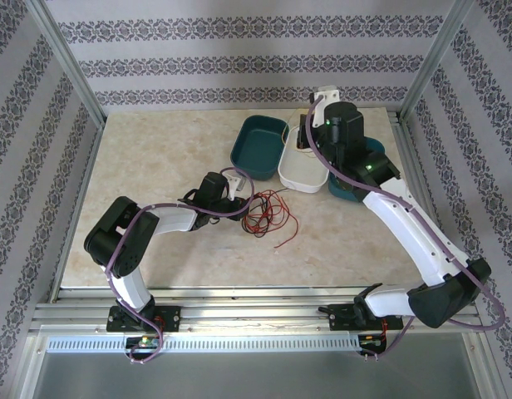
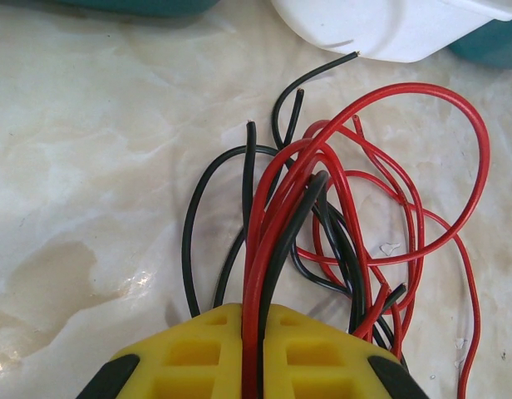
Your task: Untangle the cables
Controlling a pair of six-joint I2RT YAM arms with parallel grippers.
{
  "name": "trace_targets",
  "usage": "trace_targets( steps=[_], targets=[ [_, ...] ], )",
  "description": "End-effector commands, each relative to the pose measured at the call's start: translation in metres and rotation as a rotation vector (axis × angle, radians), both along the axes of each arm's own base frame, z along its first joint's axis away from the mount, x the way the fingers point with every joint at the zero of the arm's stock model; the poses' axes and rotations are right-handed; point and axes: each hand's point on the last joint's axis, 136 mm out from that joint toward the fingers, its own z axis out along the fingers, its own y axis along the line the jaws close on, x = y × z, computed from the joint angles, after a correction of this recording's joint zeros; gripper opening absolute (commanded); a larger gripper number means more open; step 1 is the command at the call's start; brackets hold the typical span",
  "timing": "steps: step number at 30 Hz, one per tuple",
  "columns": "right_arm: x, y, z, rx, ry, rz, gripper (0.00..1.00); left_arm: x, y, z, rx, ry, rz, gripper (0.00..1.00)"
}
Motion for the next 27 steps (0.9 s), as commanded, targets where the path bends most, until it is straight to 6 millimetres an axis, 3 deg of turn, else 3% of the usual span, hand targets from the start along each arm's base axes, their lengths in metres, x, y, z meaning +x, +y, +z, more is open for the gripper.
trace_targets(
  steps=[1,11,27],
  targets=[
    [0.004,-0.02,0.016,0.009,-0.038,-0.064,0.0,-0.002,-0.005,0.005,-0.009,-0.013,-0.01,0.1],
    [0.037,-0.047,-0.027,0.019,0.024,-0.159,0.0,-0.003,-0.005,0.005,-0.008,-0.012,-0.01,0.1],
    [0.09,-0.059,-0.116,0.02,0.217,-0.215,0.0,-0.004,-0.003,0.002,0.002,-0.008,-0.007,0.09]
  ],
)
